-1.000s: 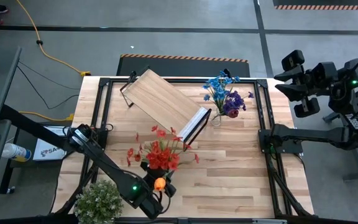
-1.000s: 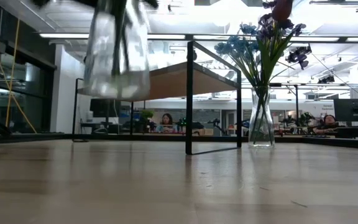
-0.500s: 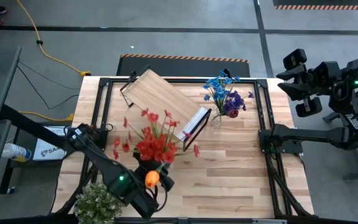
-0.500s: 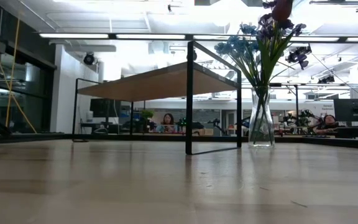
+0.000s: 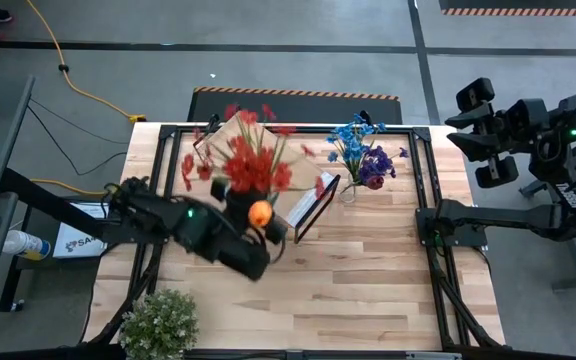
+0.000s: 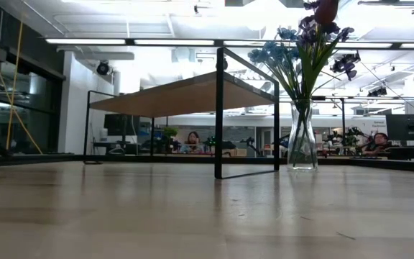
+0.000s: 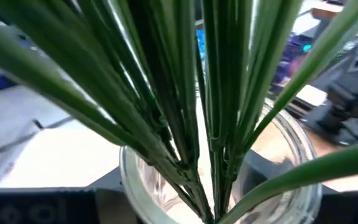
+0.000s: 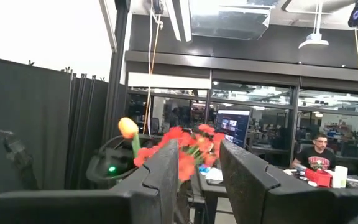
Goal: Pick and place flowers into a vace then onto a shelf
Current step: Put the bottom transparent vase on the shelf
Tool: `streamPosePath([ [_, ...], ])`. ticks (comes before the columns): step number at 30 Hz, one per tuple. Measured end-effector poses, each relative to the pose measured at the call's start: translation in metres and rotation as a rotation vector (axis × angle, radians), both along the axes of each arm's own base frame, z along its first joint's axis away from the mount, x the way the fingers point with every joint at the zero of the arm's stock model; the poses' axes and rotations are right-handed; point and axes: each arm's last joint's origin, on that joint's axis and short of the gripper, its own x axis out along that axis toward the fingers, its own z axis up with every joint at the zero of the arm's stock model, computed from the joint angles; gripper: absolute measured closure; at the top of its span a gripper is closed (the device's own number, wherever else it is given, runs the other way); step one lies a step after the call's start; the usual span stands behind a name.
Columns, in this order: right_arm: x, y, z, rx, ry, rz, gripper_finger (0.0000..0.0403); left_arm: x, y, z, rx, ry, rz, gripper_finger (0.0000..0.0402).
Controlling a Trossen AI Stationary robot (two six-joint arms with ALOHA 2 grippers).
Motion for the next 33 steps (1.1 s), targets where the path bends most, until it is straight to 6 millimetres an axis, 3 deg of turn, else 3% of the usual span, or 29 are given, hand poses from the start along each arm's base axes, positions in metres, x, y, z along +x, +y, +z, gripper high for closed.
streamPosePath([
  [12,-0.001,0.0,0.002,-0.04,-0.024,-0.018,0.0292,-0.018,0.077,0.035,0.11,0.069,0.146,0.0202],
  [23,-0.001,0.0,0.002,-0.042,-0.024,-0.019,0.0292,-0.027,0.134,0.045,0.124,0.162,0.271,0.0202],
  [33,-0.001,0.0,0.002,-0.038,-0.025,-0.025,0.0292,-0.047,0.176,0.065,0.085,0.124,0.333,0.0202],
])
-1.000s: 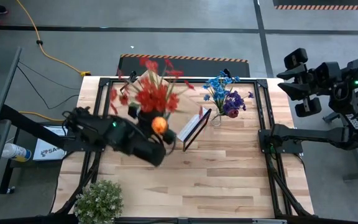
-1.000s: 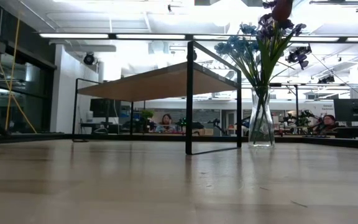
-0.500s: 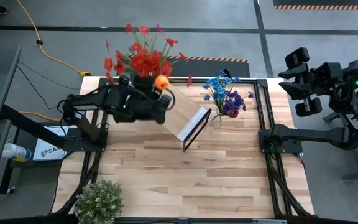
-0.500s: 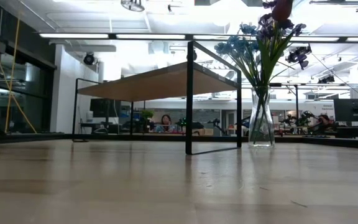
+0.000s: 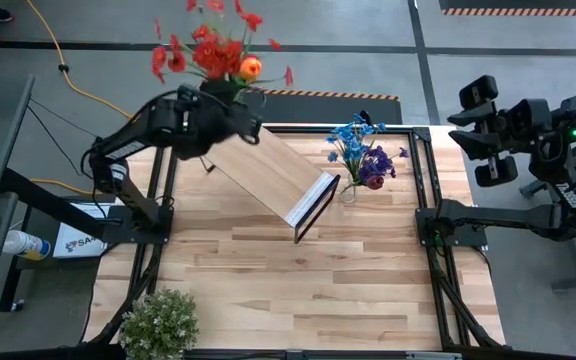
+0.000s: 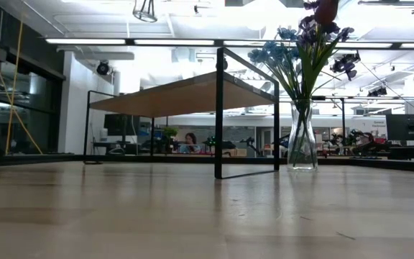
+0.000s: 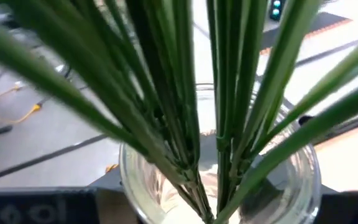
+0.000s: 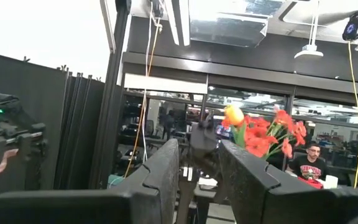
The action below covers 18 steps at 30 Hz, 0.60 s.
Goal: Pick and place flowers into a vace then onto a shelf
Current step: Put the bottom transparent vase on the shelf
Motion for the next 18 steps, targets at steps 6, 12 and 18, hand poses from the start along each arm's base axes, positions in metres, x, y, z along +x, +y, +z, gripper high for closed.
streamPosePath([
  [6,0.0,-0.001,0.0,0.019,-0.01,-0.043,0.0292,0.005,0.029,0.024,0.03,-0.074,-0.136,0.0202],
  [12,0.0,-0.001,0.0,0.02,-0.01,-0.043,0.0292,0.005,0.065,0.032,0.025,-0.104,-0.268,0.0202],
  [18,0.0,-0.001,0.0,0.019,-0.01,-0.043,0.0292,0.012,0.096,0.012,-0.036,-0.086,-0.296,0.0202],
])
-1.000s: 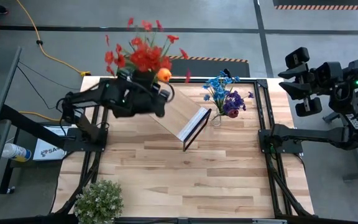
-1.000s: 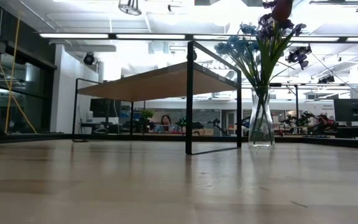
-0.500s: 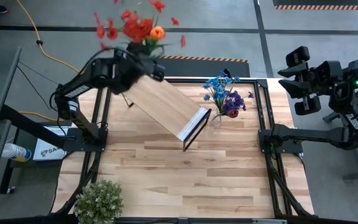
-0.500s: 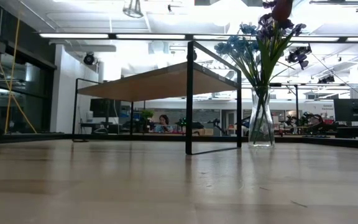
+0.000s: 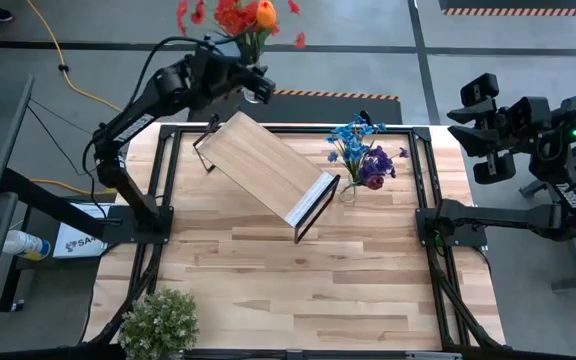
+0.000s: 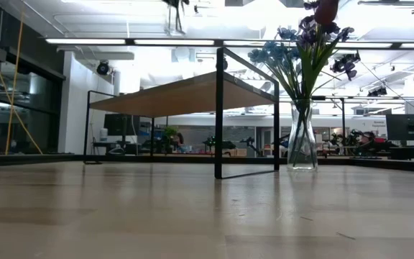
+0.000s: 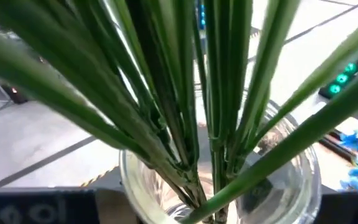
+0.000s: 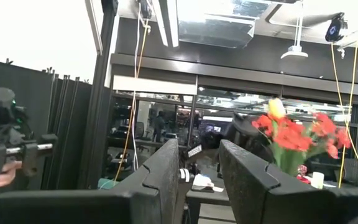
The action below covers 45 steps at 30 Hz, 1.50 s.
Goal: Pick and place flowers into a vace then onto a shelf
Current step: Put the bottom transparent vase on the shelf
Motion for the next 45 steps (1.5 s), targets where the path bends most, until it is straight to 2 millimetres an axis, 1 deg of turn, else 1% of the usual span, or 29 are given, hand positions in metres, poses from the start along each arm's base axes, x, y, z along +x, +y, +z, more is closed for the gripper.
streamPosePath([
  [5,0.0,0.0,0.0,-0.004,0.0,-0.002,0.0292,0.011,0.017,-0.026,-0.027,0.024,-0.048,0.0202],
  [10,0.0,0.0,0.0,-0.004,0.002,-0.002,0.0292,0.023,0.025,-0.059,-0.04,0.066,-0.067,0.0202],
  [14,0.0,0.0,-0.001,-0.002,0.007,-0.002,0.0292,0.023,0.026,-0.078,-0.037,0.041,-0.096,0.0202],
  [17,0.0,0.0,-0.001,-0.003,0.007,-0.003,0.0292,0.016,0.024,-0.093,-0.033,0.025,-0.099,0.0202],
  [20,0.0,0.0,-0.001,-0.002,0.007,-0.002,0.0292,0.004,0.018,-0.104,-0.024,0.009,-0.099,0.0202],
  [25,0.0,0.0,-0.001,0.0,0.005,-0.01,0.0292,-0.025,0.003,-0.117,-0.035,-0.029,-0.086,0.0202],
  [28,0.0,-0.001,-0.001,-0.003,0.001,-0.034,0.0292,-0.041,-0.009,-0.12,-0.042,-0.063,-0.085,0.0202],
  [32,0.001,-0.002,0.0,-0.003,-0.003,-0.067,0.0292,-0.055,-0.027,-0.126,-0.025,-0.063,-0.08,0.0202],
  [35,0.003,-0.003,-0.001,0.001,0.002,-0.071,0.0292,-0.061,-0.038,-0.13,-0.008,-0.054,-0.068,0.0202],
  [37,0.005,-0.004,-0.001,0.003,0.008,-0.071,0.0292,-0.061,-0.043,-0.134,-0.008,-0.052,-0.078,0.0202],
  [41,0.008,-0.006,-0.002,0.011,0.016,-0.068,0.0292,-0.058,-0.046,-0.147,-0.018,-0.01,-0.054,0.0202],
  [43,0.01,-0.007,-0.002,0.014,0.022,-0.069,0.0292,-0.057,-0.045,-0.151,-0.013,-0.021,-0.047,0.0202],
  [45,0.012,-0.007,-0.002,0.017,0.026,-0.068,0.0292,-0.056,-0.044,-0.161,-0.016,-0.012,-0.036,0.0202],
])
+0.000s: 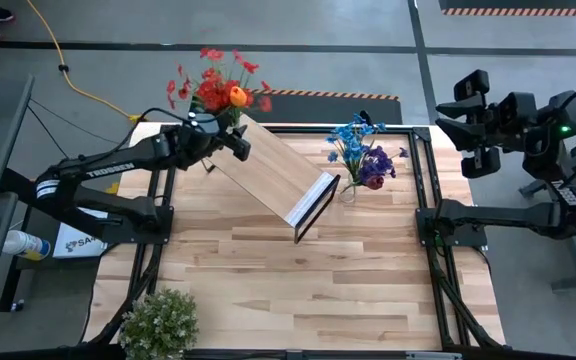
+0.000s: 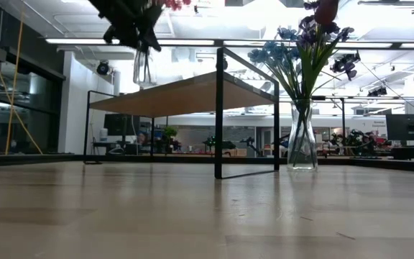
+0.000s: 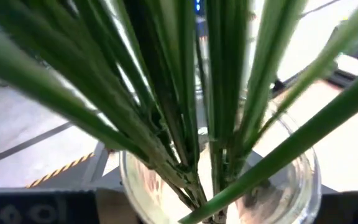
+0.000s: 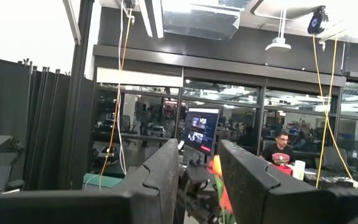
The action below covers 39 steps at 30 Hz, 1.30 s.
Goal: Pick and place flowers into a vace then onto a shelf
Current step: Put the bottom transparent vase on the shelf
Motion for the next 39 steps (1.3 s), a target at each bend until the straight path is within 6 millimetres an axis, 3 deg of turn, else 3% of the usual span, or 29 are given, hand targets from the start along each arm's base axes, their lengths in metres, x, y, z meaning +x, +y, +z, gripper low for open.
streamPosePath([
  [9,0.001,-0.001,0.0,0.002,0.004,0.0,0.0292,0.0,0.001,-0.024,0.018,0.003,0.03,0.0202],
  [23,0.002,-0.001,0.0,0.005,0.005,0.005,0.0292,-0.002,0.001,-0.029,0.028,0.014,0.069,0.0202],
  [39,0.002,-0.001,-0.001,0.035,0.006,0.017,0.0292,-0.002,0.002,-0.055,0.032,-0.037,0.101,0.0202],
])
